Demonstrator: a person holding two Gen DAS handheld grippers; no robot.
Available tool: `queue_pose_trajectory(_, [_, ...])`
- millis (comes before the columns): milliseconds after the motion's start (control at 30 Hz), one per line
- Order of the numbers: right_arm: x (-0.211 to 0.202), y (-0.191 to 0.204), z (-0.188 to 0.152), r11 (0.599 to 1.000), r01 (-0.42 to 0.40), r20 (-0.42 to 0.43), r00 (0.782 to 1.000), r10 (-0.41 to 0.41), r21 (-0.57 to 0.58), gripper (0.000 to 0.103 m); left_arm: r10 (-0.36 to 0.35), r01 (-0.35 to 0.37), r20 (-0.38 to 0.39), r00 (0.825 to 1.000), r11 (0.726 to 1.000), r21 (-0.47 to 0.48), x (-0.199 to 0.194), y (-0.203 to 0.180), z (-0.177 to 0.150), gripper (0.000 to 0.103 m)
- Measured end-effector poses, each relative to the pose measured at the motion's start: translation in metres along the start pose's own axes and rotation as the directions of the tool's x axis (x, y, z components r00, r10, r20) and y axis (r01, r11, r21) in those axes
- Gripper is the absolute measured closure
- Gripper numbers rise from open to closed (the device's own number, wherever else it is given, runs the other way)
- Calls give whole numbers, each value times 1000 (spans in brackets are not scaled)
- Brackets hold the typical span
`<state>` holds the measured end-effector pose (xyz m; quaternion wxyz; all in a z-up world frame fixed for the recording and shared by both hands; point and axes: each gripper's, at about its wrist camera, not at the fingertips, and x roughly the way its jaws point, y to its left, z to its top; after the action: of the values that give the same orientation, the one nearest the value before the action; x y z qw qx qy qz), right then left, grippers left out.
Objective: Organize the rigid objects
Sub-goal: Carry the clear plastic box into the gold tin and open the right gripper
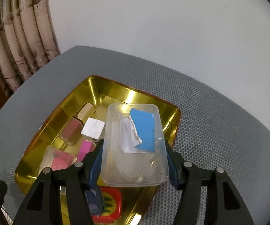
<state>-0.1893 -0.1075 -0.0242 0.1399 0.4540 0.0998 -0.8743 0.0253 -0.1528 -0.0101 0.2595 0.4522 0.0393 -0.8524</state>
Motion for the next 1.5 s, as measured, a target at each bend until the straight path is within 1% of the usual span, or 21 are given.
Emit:
queue_pose_trajectory(100, [6, 1, -2, 1000, 7, -18, 1000, -7, 1, 43, -17, 17, 6, 1000, 1000, 7, -2, -2, 0, 9])
queue_pose_trajectory(200, [7, 0, -7, 999, 33, -19, 999, -33, -4, 43, -28, 28, 4, 1000, 999, 20, -2, -6, 0, 9])
queue_pose_trajectory(333, [14, 7, -8, 1000, 27, -22, 999, -27, 0, 43, -39, 39, -1, 999, 999, 20, -1, -8, 0, 9])
queue_pose_trajectory(400, [14, 8, -7, 1000, 2, -15, 1000, -1, 5, 43, -31, 31, 4, 1000, 999, 19, -2, -8, -1, 9])
queue_pose_trajectory(633, [-1, 8, -6, 1000, -15, 24, 1000, 15, 20, 36, -29, 29, 11, 1000, 999, 21, -5, -9, -1, 8])
queue_pose_trajectory(733, [-15, 6, -8, 999, -21, 48, 999, 20, 28, 35, -36, 35, 18, 999, 999, 17, -7, -9, -1, 8])
queue_pose_trajectory(900, [-51, 1, -22, 999, -18, 103, 995, 15, 28, 35, -50, 49, 17, 999, 999, 17, -9, -10, -1, 8])
queue_pose_trajectory(1033, [-72, -2, -42, 999, -8, 112, 994, 3, 52, 35, -56, 56, 18, 998, 998, 19, -10, -11, -1, 8])
queue_pose_trajectory(1200, [-91, 1, -70, 998, 2, 101, 995, -8, 55, 35, -61, 61, 17, 998, 998, 28, -10, -15, -2, 8])
queue_pose_trajectory(1267, [-95, 4, -80, 999, 22, 91, 995, -26, 48, 35, -65, 64, 17, 998, 997, 35, -10, -17, -2, 8])
queue_pose_trajectory(1500, [-95, 5, -93, 998, -3, 63, 998, -1, 65, 35, -68, 67, 24, 997, 997, 41, -12, -19, -3, 8])
